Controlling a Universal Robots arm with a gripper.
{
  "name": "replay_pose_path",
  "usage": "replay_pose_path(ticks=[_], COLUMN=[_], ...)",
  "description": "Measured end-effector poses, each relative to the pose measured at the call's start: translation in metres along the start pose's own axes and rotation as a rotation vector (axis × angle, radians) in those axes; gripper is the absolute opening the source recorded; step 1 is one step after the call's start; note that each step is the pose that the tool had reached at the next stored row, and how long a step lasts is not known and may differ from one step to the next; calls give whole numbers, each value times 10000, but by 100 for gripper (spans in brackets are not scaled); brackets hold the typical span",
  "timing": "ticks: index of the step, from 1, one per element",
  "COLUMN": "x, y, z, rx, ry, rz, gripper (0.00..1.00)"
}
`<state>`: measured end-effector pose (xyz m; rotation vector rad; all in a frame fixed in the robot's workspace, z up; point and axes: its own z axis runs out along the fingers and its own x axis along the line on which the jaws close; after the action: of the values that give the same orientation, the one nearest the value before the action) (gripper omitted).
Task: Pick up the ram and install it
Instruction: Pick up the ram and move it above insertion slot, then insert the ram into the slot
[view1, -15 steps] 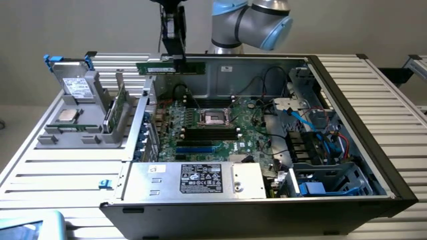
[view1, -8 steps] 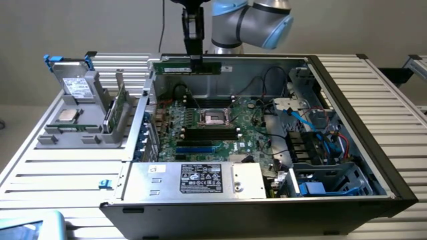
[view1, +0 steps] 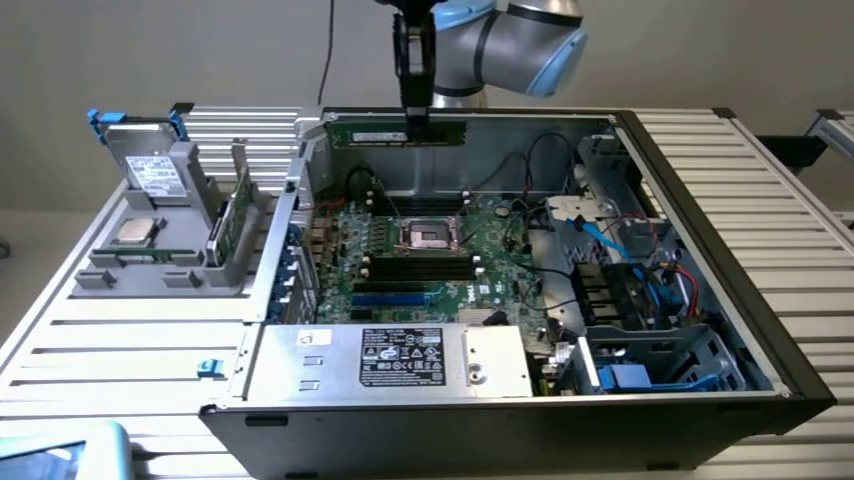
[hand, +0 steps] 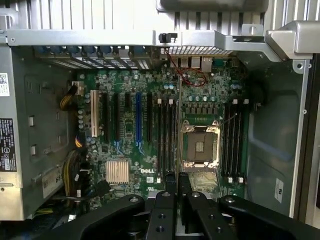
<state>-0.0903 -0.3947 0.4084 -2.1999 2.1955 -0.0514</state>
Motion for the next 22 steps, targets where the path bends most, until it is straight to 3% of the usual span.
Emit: replay_pose_path(ticks=[8, 13, 22], x=[-80, -155, -161], y=[-169, -225, -236], z=[26, 39, 42], rx=[18, 19, 20], ry=[-1, 0, 2], rz=[4, 9, 12], gripper=[14, 14, 14])
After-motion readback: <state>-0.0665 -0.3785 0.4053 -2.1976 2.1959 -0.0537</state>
